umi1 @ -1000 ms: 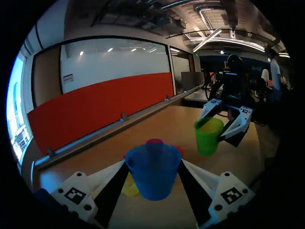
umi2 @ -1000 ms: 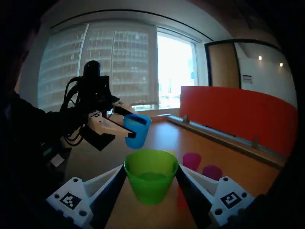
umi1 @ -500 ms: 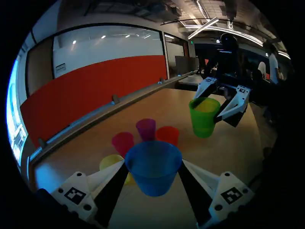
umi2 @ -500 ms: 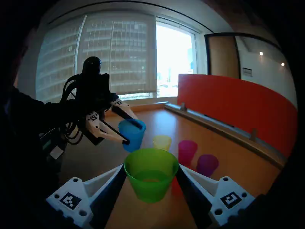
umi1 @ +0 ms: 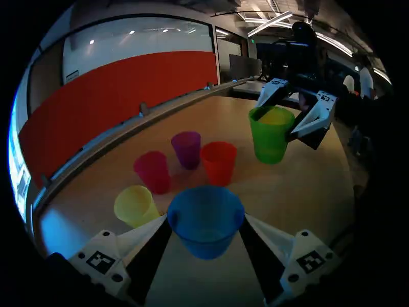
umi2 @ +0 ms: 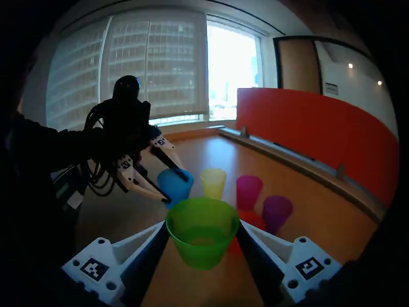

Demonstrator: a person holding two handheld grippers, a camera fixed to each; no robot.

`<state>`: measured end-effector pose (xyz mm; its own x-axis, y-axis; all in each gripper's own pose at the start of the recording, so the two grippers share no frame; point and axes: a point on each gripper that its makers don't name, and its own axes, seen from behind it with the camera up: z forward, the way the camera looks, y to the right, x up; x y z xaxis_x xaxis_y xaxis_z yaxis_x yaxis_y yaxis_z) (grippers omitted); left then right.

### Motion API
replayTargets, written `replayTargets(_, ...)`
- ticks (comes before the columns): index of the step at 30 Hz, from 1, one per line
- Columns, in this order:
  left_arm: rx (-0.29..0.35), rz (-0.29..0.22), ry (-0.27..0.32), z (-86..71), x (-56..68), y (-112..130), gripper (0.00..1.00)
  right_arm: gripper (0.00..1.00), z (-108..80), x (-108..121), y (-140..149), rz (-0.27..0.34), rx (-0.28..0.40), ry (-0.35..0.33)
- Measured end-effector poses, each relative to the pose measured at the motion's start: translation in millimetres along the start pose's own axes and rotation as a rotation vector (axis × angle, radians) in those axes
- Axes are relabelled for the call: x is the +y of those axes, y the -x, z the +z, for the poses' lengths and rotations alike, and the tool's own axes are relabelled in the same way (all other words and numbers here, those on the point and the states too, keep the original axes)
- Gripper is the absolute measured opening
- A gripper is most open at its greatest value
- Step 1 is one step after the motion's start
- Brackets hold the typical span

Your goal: Pour water

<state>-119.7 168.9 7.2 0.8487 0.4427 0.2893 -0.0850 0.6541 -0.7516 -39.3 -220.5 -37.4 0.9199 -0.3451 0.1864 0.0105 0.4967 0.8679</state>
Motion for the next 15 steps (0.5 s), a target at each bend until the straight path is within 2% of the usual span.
replayTargets(8, -0.067, 0.015, 0.036, 15.9, 2.8, 14, 0.87, 0.91, 2.5, 2, 3, 0.003, -0.004, -0.003)
replayTargets(15, -0.101, 0.038, 0.035, 25.1, -1.4, 21, 0.87, 0.91, 2.7, 3, 6, 0.005, -0.004, -0.002)
